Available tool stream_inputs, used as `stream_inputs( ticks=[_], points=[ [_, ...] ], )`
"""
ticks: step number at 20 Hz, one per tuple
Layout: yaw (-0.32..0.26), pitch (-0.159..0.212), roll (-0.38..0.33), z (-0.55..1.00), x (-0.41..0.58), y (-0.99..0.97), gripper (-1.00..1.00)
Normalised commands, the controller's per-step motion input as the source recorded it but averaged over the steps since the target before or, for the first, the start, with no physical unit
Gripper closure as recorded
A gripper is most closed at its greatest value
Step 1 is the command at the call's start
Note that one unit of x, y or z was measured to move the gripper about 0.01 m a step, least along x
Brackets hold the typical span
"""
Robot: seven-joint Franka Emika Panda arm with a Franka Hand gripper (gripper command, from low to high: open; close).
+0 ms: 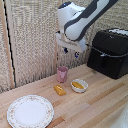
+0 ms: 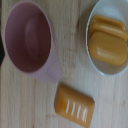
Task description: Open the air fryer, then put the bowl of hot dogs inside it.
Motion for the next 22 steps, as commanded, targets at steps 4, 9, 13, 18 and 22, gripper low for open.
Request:
stream_inputs(
  ticks=[4, 9, 13, 18, 22],
  points=[
    [0.016, -0.081, -0.374, -0.27, -0.039, -0.24, -1.0],
    [0.027, -0.048, -0.33, -0.34, -0.106, -0.33, -1.0],
    [0.081, -0.037, -0.241, -0.32, -0.088, -0.44, -1.0],
    [0.109, -0.059, -0.155, -0.32, -0.095, -0.51, -1.0],
    [0.102, -0.065, -0.131, -0.34, -0.148, -0.52, -1.0]
  ],
)
